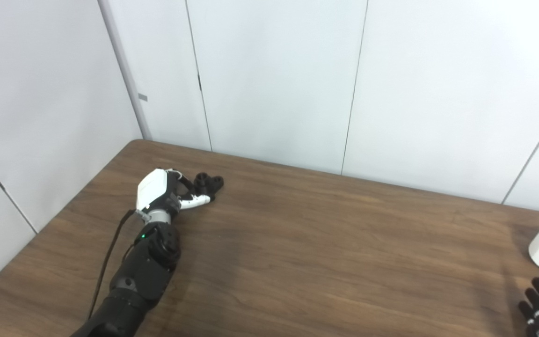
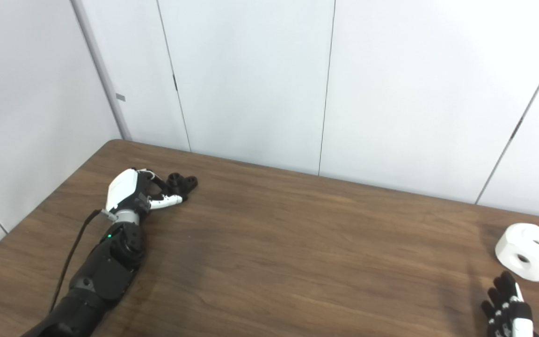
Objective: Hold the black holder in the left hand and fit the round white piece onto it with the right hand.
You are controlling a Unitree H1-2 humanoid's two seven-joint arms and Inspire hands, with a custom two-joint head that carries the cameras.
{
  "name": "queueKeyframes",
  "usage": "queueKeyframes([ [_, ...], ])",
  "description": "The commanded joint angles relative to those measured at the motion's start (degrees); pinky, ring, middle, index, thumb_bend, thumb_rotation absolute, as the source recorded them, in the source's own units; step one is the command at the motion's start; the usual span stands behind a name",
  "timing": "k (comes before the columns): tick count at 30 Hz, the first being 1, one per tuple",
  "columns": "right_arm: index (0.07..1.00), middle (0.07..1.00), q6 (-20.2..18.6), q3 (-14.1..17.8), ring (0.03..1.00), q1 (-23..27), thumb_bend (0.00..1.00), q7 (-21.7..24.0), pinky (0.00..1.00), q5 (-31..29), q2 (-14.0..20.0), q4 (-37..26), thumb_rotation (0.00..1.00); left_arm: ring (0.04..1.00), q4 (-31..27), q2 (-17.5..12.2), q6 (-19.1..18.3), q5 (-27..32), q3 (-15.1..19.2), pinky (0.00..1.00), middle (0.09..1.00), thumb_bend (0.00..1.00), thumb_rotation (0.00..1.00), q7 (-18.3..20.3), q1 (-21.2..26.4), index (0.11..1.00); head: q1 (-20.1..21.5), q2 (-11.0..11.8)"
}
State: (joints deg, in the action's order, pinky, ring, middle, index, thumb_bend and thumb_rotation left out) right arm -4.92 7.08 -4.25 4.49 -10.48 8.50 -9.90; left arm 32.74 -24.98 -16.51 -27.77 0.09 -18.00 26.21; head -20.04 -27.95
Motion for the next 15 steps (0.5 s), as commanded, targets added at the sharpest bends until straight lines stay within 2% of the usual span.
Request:
queueKeyframes([
  [1,1.000,1.000,0.08,0.10,1.000,-0.23,0.55,0.26,1.00,-0.15,0.28,-1.31,1.00,0.975,0.66,-1.27,0.00,-0.31,-0.05,1.00,0.834,0.52,0.05,-0.84,1.20,0.487,-0.05,-0.08],
  [15,1.000,1.000,-0.38,0.00,1.000,-0.22,0.57,-0.07,1.00,0.26,0.16,-2.05,1.00,0.939,0.93,-1.81,1.19,-0.28,-1.90,1.00,0.813,0.52,0.05,-0.13,1.08,0.487,0.55,-0.15],
])
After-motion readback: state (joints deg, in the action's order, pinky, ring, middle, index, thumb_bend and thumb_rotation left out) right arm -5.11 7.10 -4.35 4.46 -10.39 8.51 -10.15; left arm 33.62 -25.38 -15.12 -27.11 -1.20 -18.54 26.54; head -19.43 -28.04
